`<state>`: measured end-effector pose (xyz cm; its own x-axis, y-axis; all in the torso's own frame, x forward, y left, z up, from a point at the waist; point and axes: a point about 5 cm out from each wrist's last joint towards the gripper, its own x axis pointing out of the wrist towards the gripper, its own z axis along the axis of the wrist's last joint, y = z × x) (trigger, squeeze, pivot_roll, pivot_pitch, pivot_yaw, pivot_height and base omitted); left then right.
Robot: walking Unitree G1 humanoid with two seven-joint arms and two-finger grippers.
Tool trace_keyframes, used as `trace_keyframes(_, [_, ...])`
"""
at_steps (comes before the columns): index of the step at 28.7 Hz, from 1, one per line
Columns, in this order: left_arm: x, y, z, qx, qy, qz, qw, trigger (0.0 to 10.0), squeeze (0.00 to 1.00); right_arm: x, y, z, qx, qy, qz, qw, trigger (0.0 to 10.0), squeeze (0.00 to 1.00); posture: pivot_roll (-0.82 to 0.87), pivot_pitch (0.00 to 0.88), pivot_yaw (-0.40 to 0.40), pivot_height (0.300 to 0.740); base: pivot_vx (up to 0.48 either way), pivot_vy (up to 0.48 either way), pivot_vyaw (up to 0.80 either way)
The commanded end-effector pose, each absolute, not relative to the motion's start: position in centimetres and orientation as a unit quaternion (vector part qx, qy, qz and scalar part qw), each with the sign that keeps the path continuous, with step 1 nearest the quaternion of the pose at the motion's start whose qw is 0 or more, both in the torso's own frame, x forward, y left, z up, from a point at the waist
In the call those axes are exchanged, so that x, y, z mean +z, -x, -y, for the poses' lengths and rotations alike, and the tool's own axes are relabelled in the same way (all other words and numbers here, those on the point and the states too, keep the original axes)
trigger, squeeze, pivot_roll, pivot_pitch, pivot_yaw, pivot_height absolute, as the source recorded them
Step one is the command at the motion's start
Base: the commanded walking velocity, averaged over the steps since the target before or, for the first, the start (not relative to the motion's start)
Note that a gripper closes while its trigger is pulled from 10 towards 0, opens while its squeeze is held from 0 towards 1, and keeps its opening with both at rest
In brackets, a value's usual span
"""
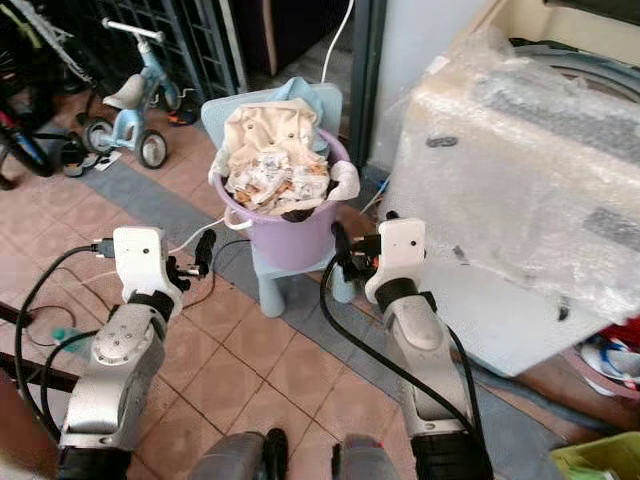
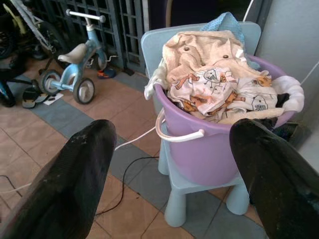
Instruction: Clothes washing
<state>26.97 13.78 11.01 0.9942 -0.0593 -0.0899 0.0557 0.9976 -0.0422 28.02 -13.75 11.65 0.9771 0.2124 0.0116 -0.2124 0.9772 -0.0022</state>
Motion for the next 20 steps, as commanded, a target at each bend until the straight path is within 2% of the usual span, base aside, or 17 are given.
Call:
trace_keyframes(1, [10.91, -26.99, -14.11, -0.023, 0.026, -0.049, 0.998, 10.0, 0.00, 11.96, -28.14, 13.49, 0.113, 0.002, 0.015, 0.993, 10.0, 0.00, 0.01, 0.129, 0.037, 0.740, 0.412, 0.000, 0.00])
trace_keyframes(20, [10.79, -27.14, -13.98, -0.019, 0.048, -0.051, 0.997, 10.0, 0.00, 12.07, -28.52, 13.03, 0.128, 0.027, 0.022, 0.991, 10.0, 0.00, 0.01, 0.129, 0.027, 0.740, 0.466, 0.000, 0.00])
